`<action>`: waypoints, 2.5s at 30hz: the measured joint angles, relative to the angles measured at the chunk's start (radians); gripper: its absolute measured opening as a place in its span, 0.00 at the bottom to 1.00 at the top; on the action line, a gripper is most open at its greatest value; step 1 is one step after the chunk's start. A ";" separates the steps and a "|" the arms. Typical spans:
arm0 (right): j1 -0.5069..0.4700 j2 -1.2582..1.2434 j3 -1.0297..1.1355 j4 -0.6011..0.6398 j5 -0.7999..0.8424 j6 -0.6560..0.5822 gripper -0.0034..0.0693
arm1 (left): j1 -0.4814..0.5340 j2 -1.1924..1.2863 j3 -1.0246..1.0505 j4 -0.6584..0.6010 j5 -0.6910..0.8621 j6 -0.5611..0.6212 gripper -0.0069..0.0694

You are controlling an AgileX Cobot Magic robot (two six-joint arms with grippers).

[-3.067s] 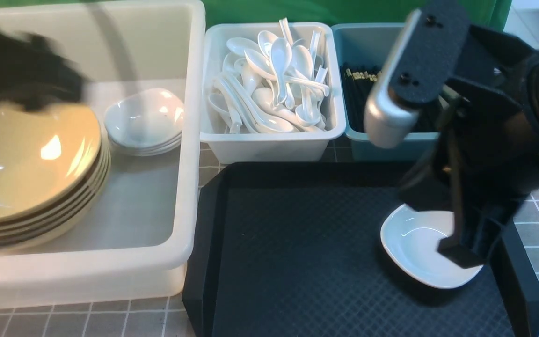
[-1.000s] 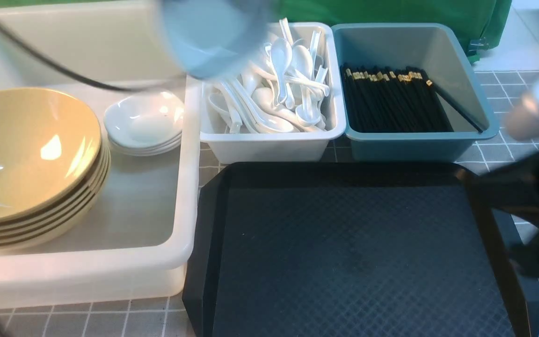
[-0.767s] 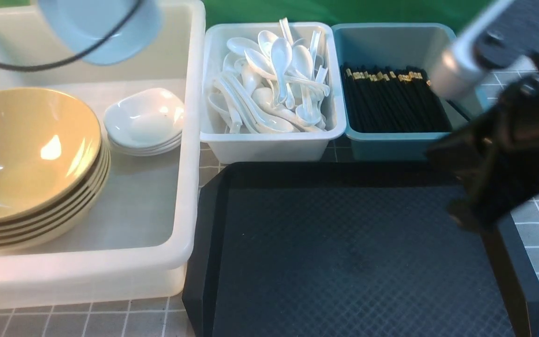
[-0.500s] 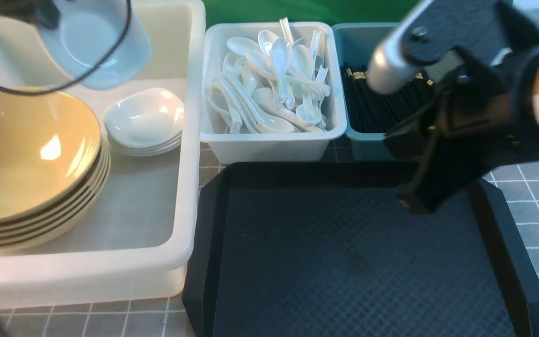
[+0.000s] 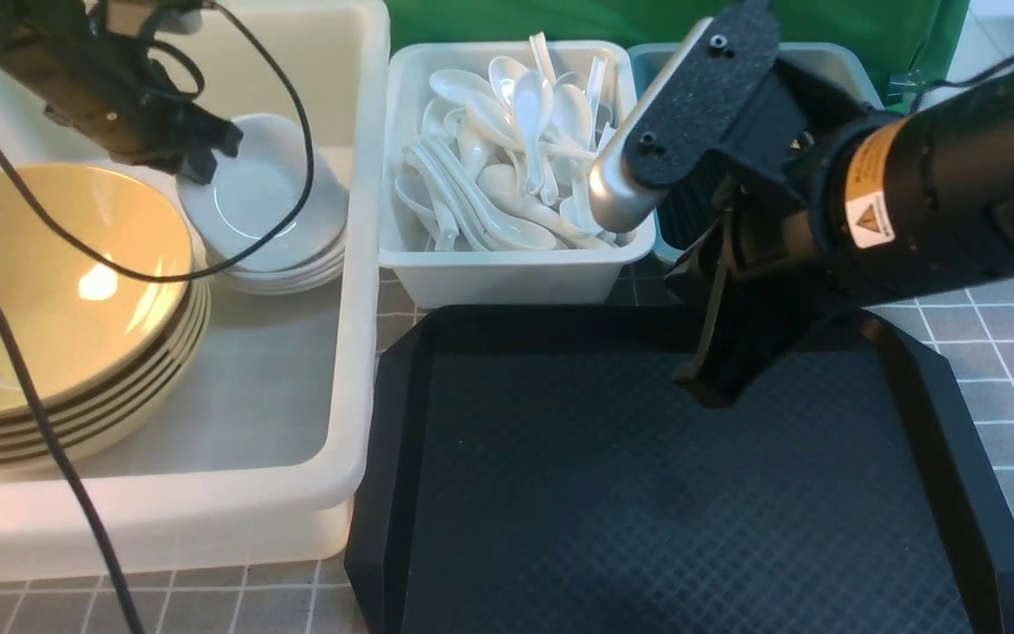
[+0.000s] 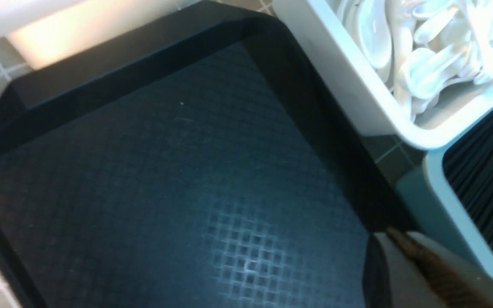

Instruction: On grey table put chopsticks spoon bowls plates into blue grey white boxes.

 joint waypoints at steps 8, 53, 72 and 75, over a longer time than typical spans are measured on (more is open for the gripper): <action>0.000 0.010 -0.008 -0.004 0.008 -0.020 0.13 | -0.044 0.012 -0.001 0.085 0.003 0.061 0.57; 0.000 -0.705 0.468 0.071 -0.392 0.131 0.16 | -0.139 -1.528 1.117 0.133 -0.042 -0.292 0.08; 0.000 -0.807 0.593 0.094 -0.618 0.132 0.19 | -0.139 -1.860 1.401 0.137 -0.165 -0.313 0.08; 0.000 -0.807 0.593 0.094 -0.615 0.132 0.18 | -0.139 -1.860 1.413 0.137 -0.157 -0.312 0.08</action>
